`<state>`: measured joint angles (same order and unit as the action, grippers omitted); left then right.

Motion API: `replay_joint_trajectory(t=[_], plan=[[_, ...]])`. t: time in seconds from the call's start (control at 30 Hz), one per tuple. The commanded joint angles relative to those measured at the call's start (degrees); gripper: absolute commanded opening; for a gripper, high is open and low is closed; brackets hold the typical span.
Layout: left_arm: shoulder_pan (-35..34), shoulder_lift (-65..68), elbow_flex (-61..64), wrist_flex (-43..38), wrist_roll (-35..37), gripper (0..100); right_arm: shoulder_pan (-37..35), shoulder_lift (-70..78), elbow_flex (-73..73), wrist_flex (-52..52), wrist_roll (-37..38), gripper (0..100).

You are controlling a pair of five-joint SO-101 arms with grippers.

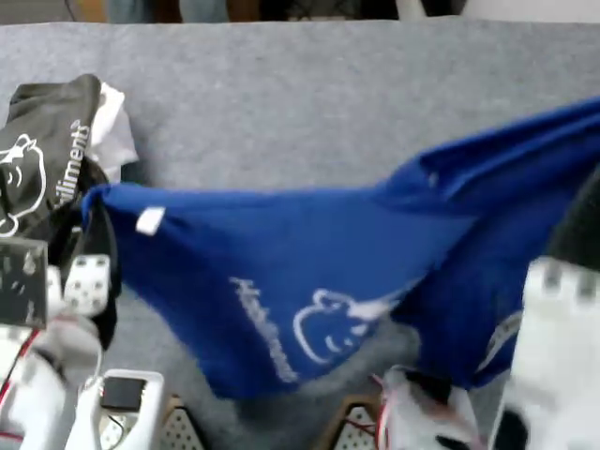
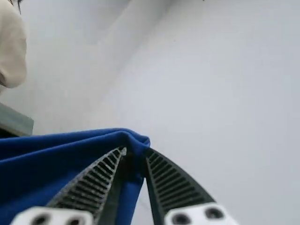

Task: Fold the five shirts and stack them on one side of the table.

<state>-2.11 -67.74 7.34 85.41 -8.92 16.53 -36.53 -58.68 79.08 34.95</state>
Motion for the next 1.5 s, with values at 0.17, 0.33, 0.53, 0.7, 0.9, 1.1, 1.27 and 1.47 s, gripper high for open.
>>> replay_joint_trajectory(t=[0.17,0.33,0.53,0.7,0.9,1.1,1.27,1.47], plan=[[-0.04,0.97,0.48,-16.79,0.79,3,9.14,9.89,-0.22,0.35,-3.16,1.4],[0.40,0.97,-0.75,-17.93,0.79,3,9.67,9.80,-0.22,0.70,-5.36,1.4],[0.40,0.97,-10.42,-9.41,0.88,3,9.67,5.41,-0.04,3.16,-5.36,1.4],[0.48,0.97,-17.98,-1.14,0.88,3,9.67,1.10,0.13,3.25,-5.19,1.4],[0.48,0.97,-20.18,5.36,7.03,3,9.76,-3.91,0.31,2.99,-3.25,1.4],[0.57,0.97,-14.29,3.78,7.21,3,9.76,-3.03,3.30,2.11,-3.16,1.4],[0.57,0.97,0.84,-5.89,7.30,3,9.76,1.01,14.20,-2.73,-3.16,1.4],[0.66,1.05,27.56,-34.64,7.30,3,9.41,6.11,34.24,-16.26,-3.08,1.4]])
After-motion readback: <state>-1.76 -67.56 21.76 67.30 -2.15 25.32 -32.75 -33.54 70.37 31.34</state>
